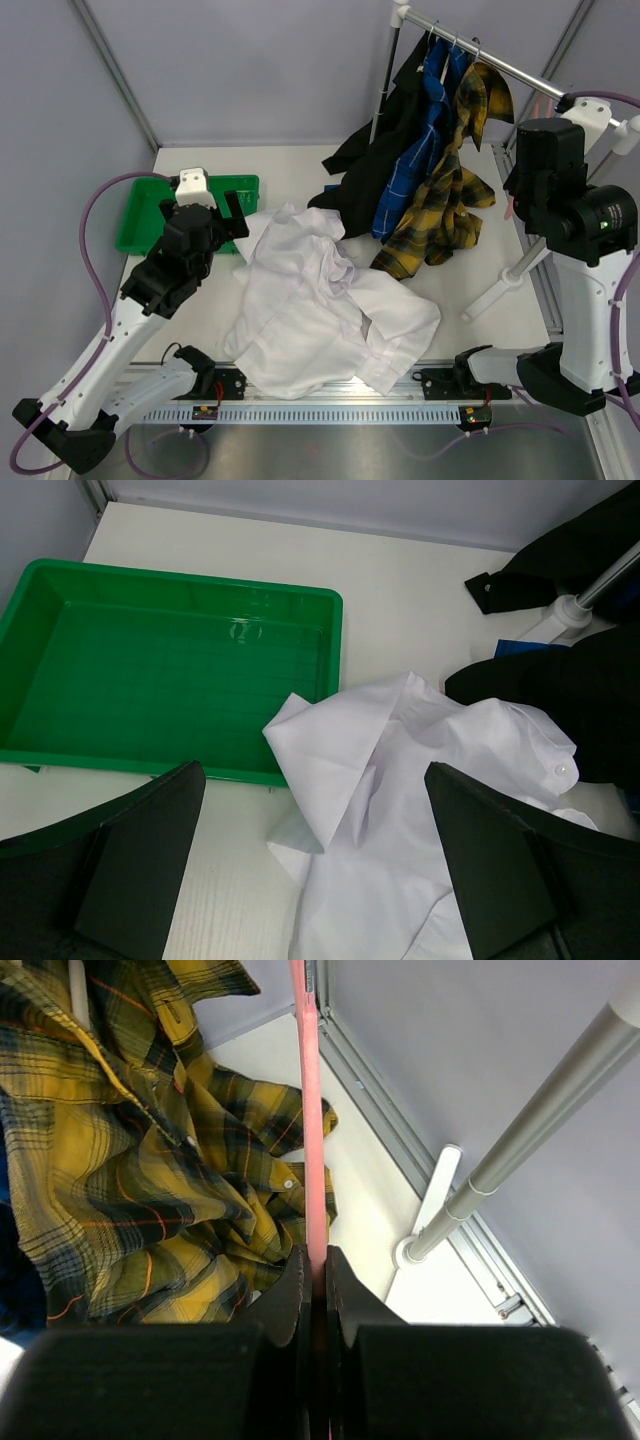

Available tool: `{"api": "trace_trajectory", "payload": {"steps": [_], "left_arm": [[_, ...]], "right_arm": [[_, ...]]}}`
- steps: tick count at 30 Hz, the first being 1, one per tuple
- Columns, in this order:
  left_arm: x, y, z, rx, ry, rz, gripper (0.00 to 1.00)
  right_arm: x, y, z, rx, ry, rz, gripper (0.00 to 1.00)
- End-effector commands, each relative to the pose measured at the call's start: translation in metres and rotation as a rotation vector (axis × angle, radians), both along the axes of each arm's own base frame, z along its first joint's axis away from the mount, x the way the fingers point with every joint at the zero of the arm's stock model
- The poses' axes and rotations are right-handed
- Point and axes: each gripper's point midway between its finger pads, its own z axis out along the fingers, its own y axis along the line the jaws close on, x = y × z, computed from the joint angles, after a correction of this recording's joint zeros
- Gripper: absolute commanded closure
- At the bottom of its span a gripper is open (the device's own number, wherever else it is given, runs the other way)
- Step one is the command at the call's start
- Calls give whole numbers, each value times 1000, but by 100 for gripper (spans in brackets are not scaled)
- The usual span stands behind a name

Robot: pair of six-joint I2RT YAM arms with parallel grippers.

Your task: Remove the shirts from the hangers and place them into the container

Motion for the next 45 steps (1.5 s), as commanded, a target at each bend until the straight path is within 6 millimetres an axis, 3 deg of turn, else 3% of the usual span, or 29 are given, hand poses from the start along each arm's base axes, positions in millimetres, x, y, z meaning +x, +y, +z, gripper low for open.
{"api": "trace_trajectory", "payload": {"steps": [1,6,16,19,21,22,26,29,34,40,45], "left_arm": [[1,-1,6,-14,-32,-11,1],[3,-3,3,-11,-23,-17,1],[5,-3,0,0,-12,-12,1],[5,-4,-2,2,-7,-15,1],[6,-4,-2,3,-5,-15,1],[6,-4,-2,3,-5,-15,1],[6,-4,-2,6,-6,-11,1],[7,-5,-4,7,-2,-17,1],[9,-14,-8,11,10,-60,1],[10,-36,-13,-7,27,-180,1],[10,-56,-19,-43,62,-264,1]], "right_arm": [[-3,-10,6,-29,2,-27,100],[5,-5,0,-15,2,-8,100],[11,2,-44,8,65,15,100],[10,3,-47,16,54,21,98],[9,2,-43,18,31,18,86],[8,1,-43,18,25,19,68],[1,-1,-30,24,-35,31,30],[-4,-1,-23,27,-63,45,15],[-17,8,-17,57,-100,141,0],[-62,16,1,76,-261,301,0],[-91,17,-3,35,-325,393,0]]}}
